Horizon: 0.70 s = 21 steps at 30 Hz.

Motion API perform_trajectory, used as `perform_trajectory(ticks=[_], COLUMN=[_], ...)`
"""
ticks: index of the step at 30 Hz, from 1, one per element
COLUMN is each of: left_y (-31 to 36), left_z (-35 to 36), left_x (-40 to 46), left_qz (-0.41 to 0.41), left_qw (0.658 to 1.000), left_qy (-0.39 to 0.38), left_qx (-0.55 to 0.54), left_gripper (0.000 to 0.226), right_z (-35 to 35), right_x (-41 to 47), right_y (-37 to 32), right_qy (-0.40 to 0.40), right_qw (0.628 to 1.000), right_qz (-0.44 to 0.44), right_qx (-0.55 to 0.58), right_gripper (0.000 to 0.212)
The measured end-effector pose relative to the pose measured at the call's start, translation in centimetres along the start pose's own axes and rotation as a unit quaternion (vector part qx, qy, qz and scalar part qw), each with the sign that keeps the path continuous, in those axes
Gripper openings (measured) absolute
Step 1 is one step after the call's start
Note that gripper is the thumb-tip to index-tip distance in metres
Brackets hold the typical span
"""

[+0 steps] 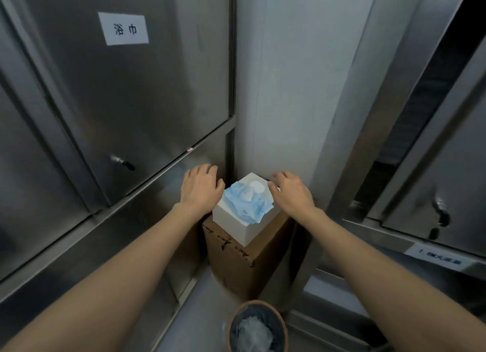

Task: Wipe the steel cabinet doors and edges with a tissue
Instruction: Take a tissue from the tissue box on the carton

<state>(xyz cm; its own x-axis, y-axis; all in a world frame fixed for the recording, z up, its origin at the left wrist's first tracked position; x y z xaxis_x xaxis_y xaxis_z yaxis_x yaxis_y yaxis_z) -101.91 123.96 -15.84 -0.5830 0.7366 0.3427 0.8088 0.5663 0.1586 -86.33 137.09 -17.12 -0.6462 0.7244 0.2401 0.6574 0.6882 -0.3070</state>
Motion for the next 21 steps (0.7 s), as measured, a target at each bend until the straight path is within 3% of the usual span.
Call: perform_trajectory(ticks=[8, 21], left_y=[-1.9, -3.3], left_z=[8.5, 26.2], left_x=[10.5, 9.5], left_qz=[0.073, 0.133], left_qw=[0.996, 0.969], left_qy=[-0.047, -0.207], left_qx=[-0.014, -0.01], left_gripper=[0.048, 0.05], right_z=[5.4, 21.3], right_x=[9.0, 9.1], right_y=[1.8, 6.6], right_qy=[0.021, -0.112], right_qw=[0.996, 0.979], right_qz=[0.09, 0.166], right_qx=[0.008, -0.03], right_gripper=[0.041, 0.049])
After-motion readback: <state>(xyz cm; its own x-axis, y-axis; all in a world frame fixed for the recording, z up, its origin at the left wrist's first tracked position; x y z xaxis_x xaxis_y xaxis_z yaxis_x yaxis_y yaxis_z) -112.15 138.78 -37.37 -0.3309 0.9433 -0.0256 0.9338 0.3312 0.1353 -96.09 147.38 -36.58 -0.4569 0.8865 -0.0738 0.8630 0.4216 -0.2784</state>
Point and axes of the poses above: each hand's wrist, its own x-axis towards the middle knuckle, its own z-axis out of the palm, y = z × x, the point moved 10 cm from there along x, towards the middle knuckle, and after that the axes turned 8 degrees about y, right-handed, at the moved point
